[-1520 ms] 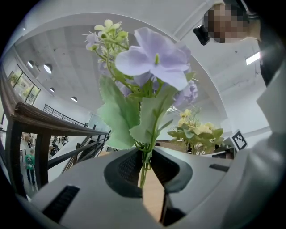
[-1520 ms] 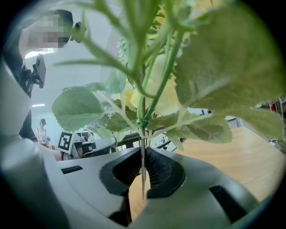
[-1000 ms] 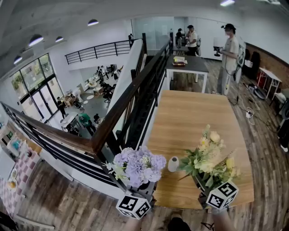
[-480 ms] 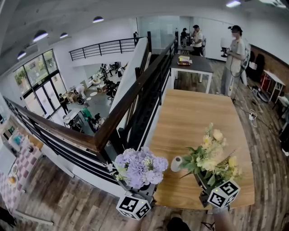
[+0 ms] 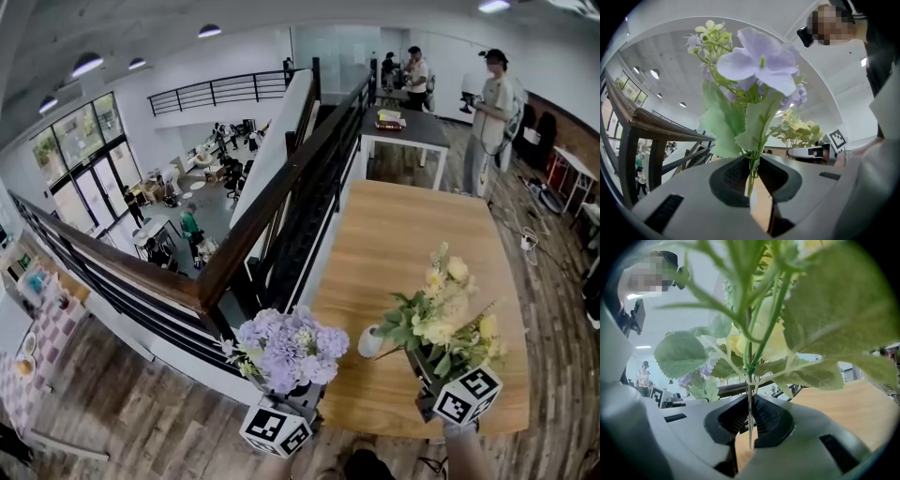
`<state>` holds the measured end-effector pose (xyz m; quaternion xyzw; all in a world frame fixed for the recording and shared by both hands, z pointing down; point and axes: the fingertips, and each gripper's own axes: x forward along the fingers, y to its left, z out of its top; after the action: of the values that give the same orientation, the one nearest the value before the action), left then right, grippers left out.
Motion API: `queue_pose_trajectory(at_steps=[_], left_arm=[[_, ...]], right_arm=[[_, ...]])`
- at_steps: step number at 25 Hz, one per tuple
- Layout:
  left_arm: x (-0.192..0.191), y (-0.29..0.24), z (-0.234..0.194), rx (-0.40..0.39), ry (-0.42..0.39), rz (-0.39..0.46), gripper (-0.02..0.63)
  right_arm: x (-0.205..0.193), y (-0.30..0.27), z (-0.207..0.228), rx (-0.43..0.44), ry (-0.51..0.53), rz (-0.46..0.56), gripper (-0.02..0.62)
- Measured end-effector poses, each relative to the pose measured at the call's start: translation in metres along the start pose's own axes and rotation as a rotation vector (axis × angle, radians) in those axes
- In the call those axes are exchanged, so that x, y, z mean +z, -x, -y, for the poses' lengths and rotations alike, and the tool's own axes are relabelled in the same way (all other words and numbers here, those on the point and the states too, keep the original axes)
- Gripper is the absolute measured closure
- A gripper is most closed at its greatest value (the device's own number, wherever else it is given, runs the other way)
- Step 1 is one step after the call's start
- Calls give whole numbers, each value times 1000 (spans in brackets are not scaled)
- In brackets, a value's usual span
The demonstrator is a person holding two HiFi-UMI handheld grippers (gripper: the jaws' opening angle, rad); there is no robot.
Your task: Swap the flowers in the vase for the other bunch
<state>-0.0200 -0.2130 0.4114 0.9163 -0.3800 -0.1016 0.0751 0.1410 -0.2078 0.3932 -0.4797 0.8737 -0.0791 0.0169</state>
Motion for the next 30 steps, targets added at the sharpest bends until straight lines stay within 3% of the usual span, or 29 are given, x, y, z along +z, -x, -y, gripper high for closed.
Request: queue_pose_trajectory(at_steps=[16,30], left_arm=[[-6,-5,-27,46,29,-11,551],[-21,-19,-26,91,49,-21,551]], right_arm=[[12,-46,34,-4,36,-3,549],[-4,-60,56,18,64,-50,548]])
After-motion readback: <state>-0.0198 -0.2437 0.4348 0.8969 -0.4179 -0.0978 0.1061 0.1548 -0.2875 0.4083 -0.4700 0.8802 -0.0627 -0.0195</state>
